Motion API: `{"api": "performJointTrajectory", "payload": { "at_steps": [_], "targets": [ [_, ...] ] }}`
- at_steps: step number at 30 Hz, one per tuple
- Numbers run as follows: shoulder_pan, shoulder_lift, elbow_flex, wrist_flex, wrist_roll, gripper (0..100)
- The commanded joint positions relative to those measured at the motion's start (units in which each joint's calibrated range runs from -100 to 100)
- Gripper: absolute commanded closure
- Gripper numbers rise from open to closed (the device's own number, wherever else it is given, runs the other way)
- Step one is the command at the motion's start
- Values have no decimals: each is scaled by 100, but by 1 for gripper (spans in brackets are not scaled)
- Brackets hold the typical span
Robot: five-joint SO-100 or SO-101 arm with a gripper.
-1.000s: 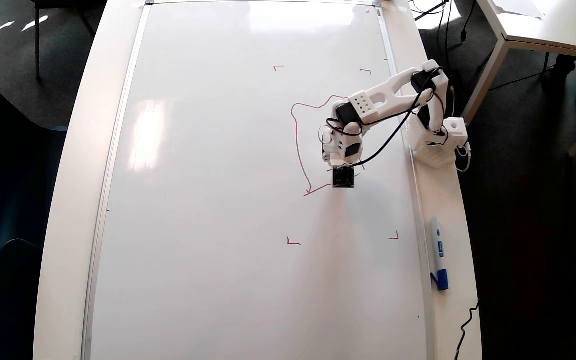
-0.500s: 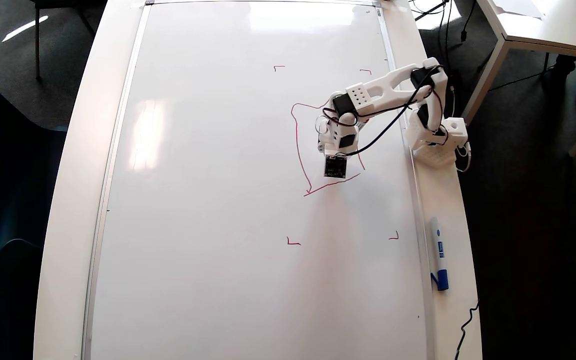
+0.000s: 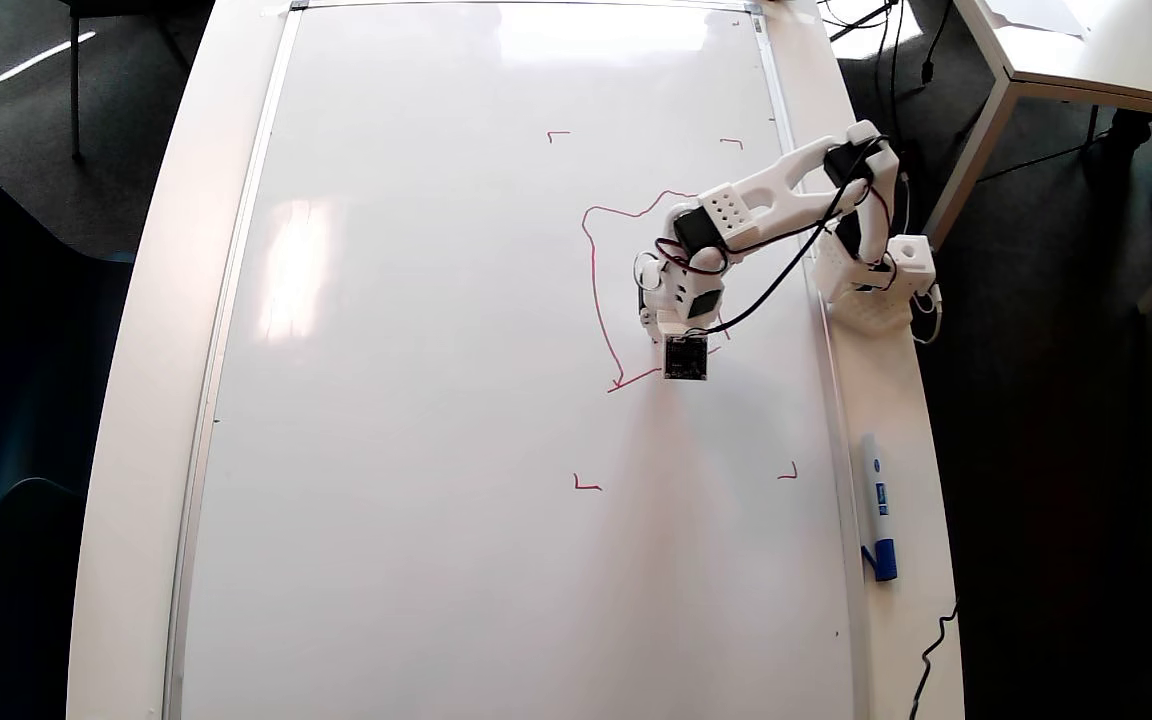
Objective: Draw on a whiteboard a robot head using a pen attached to the gripper
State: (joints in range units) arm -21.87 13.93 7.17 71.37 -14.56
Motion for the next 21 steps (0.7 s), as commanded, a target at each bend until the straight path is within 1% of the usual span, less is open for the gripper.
{"api": "performJointTrajectory", "payload": {
  "at_steps": [1,4,8,15,21],
  "targets": [
    [-181,20,23,-47,-24,99],
    [-115,11,5,-47,-24,99],
    [231,-140,-277,48,-13,99],
    [349,-995,-340,57,29,99],
    [710,-1683,-150,222,29,99]
  ]
}}
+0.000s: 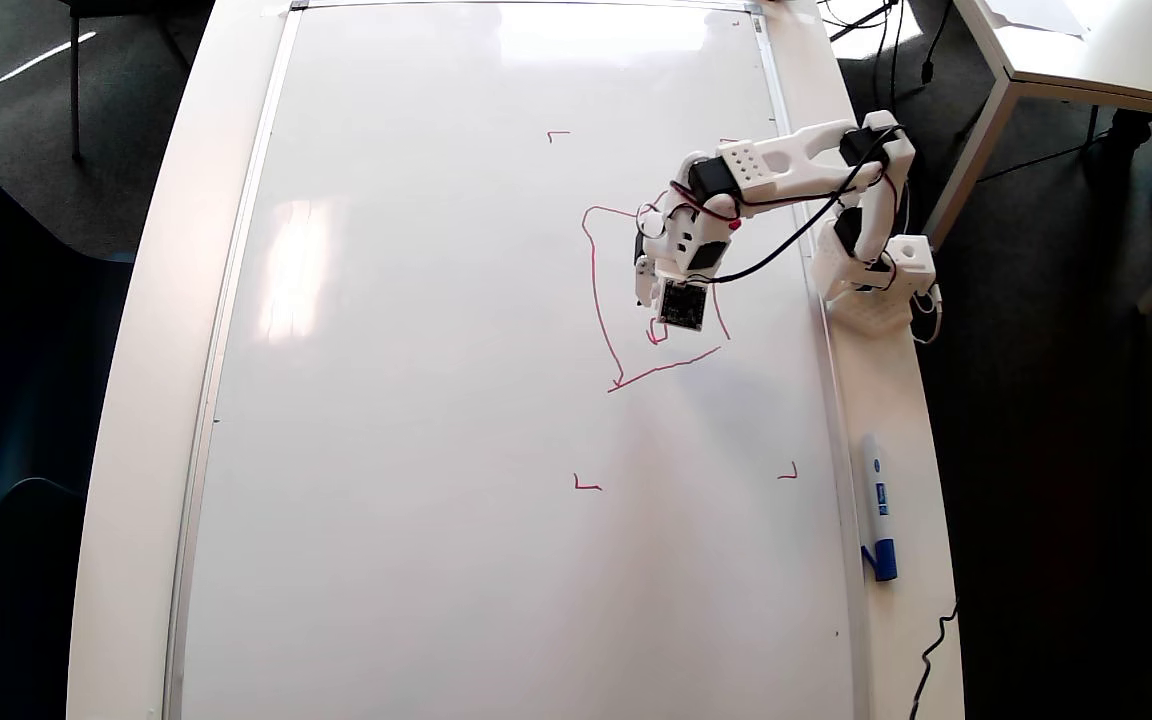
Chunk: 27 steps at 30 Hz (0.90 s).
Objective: Draw on a whiteboard a robot head using a pen attached to the gripper
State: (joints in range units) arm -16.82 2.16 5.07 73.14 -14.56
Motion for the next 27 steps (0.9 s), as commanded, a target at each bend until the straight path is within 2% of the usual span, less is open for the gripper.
{"api": "performJointTrajectory", "payload": {
  "at_steps": [1,11,27],
  "targets": [
    [293,-522,106,45,29,99],
    [1177,-489,759,-51,29,99],
    [2127,-2,560,-68,24,99]
  ]
}}
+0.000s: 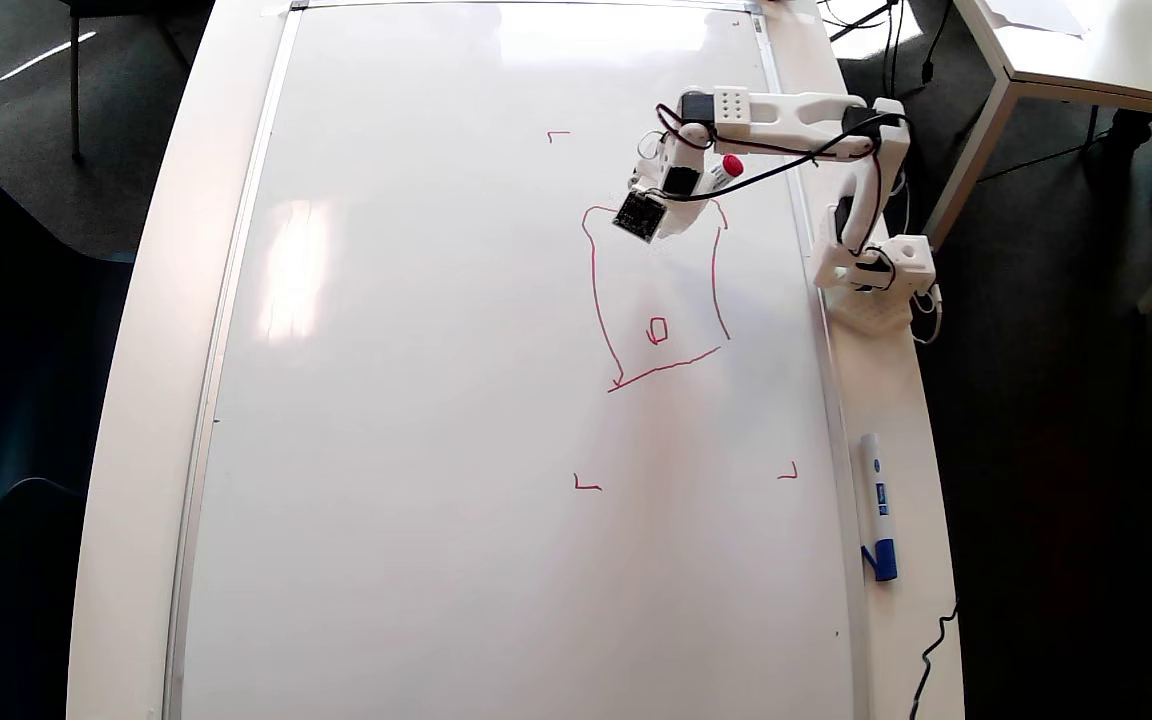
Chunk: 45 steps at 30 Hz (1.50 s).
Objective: Draw on a whiteboard a robot head using a pen attached to the gripper
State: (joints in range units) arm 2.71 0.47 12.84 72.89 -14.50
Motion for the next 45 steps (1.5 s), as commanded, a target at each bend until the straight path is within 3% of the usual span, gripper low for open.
{"api": "performJointTrajectory", "payload": {
  "at_steps": [1,10,45],
  "targets": [
    [299,419,-389,-43,19,99],
    [410,905,-1143,-34,24,99],
    [-680,1601,-1016,-8,-29,99]
  ]
}}
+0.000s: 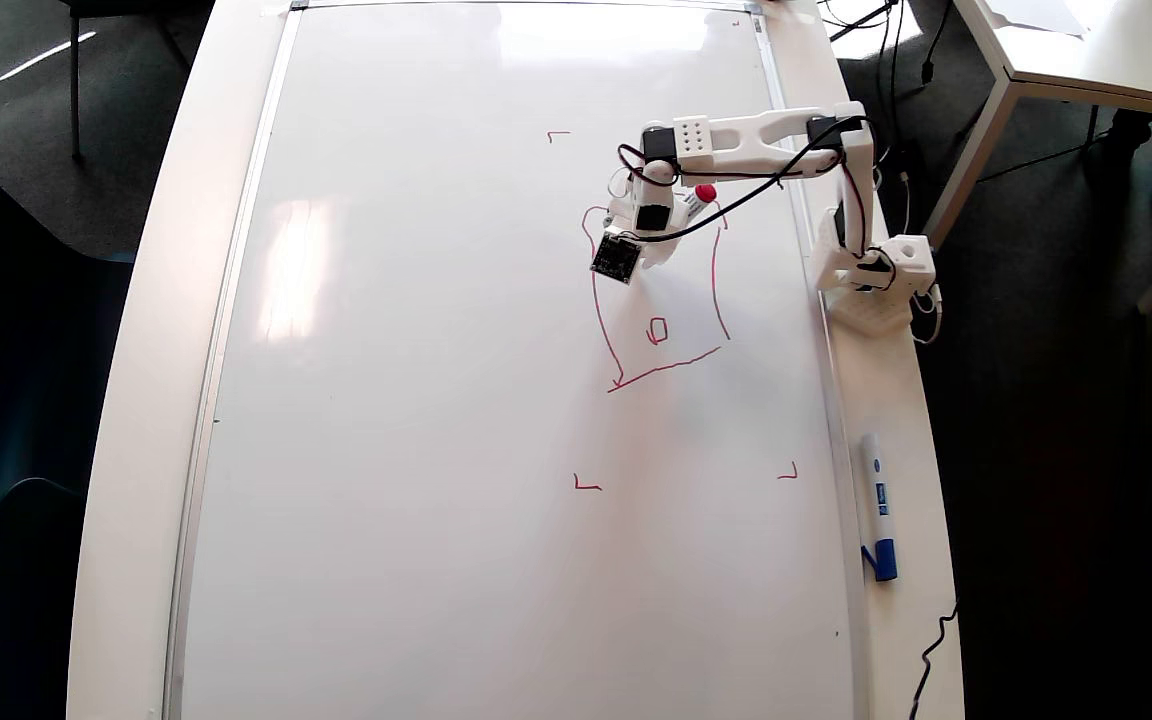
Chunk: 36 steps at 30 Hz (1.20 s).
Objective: Draw on a whiteboard a robot head using a pen attached to the gripper
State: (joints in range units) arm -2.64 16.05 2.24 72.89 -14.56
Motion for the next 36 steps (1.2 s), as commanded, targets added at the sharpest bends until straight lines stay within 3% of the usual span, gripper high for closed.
{"api": "performJointTrajectory", "payload": {
  "at_steps": [1,36],
  "targets": [
    [-145,43,53,0,-24,99],
    [179,-184,1642,305,35,99]
  ]
}}
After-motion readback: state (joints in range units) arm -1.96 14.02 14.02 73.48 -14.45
